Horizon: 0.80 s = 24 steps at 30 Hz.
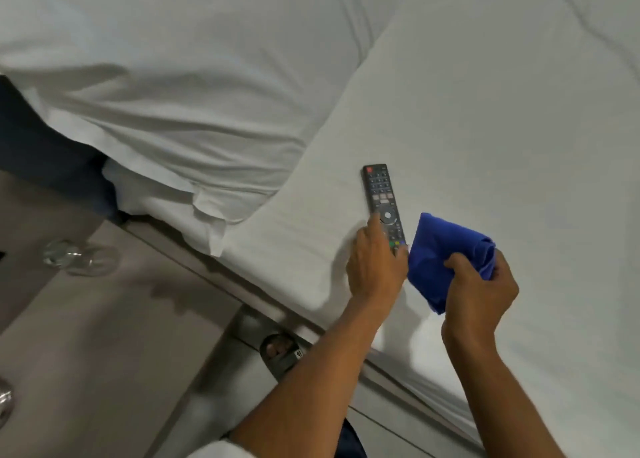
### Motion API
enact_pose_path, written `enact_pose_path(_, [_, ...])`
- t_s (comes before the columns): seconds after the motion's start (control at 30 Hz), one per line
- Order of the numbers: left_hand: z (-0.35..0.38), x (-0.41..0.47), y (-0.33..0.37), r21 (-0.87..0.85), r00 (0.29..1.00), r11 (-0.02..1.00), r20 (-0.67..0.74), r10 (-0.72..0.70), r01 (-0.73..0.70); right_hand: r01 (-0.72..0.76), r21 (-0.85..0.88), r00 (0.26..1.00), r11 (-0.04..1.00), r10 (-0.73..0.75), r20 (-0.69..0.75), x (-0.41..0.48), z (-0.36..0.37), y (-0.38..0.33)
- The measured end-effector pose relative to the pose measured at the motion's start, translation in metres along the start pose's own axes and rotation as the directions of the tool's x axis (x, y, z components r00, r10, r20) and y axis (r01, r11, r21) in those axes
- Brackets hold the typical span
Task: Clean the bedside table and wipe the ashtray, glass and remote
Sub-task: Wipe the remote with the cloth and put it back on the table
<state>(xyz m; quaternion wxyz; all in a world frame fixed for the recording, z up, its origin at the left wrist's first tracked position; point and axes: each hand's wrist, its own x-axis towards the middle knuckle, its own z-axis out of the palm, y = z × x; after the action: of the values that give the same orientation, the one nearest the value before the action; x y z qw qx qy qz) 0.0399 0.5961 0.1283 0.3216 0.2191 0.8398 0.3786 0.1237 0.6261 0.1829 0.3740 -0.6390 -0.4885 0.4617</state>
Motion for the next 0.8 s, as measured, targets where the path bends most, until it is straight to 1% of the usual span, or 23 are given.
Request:
enact_pose_path(0.07, [0.019, 0.008, 0.008, 0.042, 1.0, 0.999, -0.014, -0.019, 0.019, 0.04, -0.038, 0.999, 0.998, -0.041, -0.02, 0.008, -0.013, 0.004])
enact_pose_path(0.17, [0.033, 0.021, 0.014, 0.111, 0.996, 0.99, -0.046, -0.078, 0.083, 0.055, -0.045, 0.998, 0.997, -0.057, -0.037, 0.017, -0.023, 0.003])
enact_pose_path(0.23, [0.03, 0.024, 0.012, 0.063, 0.99, 0.988, -0.013, -0.137, 0.138, 0.078, -0.06, 0.997, 0.995, -0.08, -0.023, 0.021, -0.026, 0.002])
enact_pose_path(0.27, [0.025, 0.024, 0.007, 0.025, 0.988, 0.987, 0.016, -0.156, 0.156, 0.102, -0.078, 0.995, 0.992, -0.102, 0.007, 0.022, -0.025, 0.0])
enact_pose_path(0.33, [0.009, 0.016, -0.008, -0.048, 0.986, 0.987, 0.081, -0.146, 0.15, 0.187, -0.128, 0.979, 0.974, -0.174, 0.108, 0.022, -0.021, -0.003])
enact_pose_path(0.37, [0.001, 0.009, -0.018, -0.124, 0.982, 0.979, 0.118, -0.147, 0.161, 0.242, -0.158, 0.962, 0.957, -0.216, 0.166, 0.021, -0.017, -0.004])
enact_pose_path(0.4, [-0.01, -0.001, -0.028, -0.248, 0.972, 0.948, 0.168, -0.163, 0.202, 0.293, -0.183, 0.942, 0.938, -0.25, 0.226, 0.018, -0.01, -0.004])
enact_pose_path(0.47, [-0.03, -0.024, -0.047, -0.499, 0.944, 0.811, 0.27, -0.189, 0.306, 0.375, -0.203, 0.897, 0.904, -0.299, 0.325, 0.012, 0.006, -0.006])
enact_pose_path(0.57, [-0.07, -0.053, -0.08, -0.751, 0.942, 0.568, 0.257, -0.217, 0.336, 0.478, -0.15, 0.794, 0.865, -0.352, 0.497, -0.007, 0.041, -0.01])
enact_pose_path(0.63, [-0.095, -0.067, -0.101, -0.827, 0.934, 0.444, 0.255, -0.251, 0.345, 0.562, -0.119, 0.684, 0.818, -0.379, 0.624, -0.026, 0.068, -0.01])
enact_pose_path(0.7, [-0.119, -0.077, -0.118, -0.856, 0.938, 0.406, 0.227, -0.263, 0.321, 0.664, -0.096, 0.54, 0.742, -0.387, 0.747, -0.052, 0.094, -0.008])
enact_pose_path(0.73, [-0.132, -0.081, -0.128, -0.862, 0.942, 0.408, 0.201, -0.267, 0.299, 0.7, -0.087, 0.469, 0.709, -0.364, 0.804, -0.068, 0.108, -0.005])
enact_pose_path(0.8, [-0.155, -0.089, -0.142, -0.865, 0.944, 0.425, 0.148, -0.294, 0.267, 0.735, -0.089, 0.365, 0.672, -0.282, 0.887, -0.099, 0.131, 0.002])
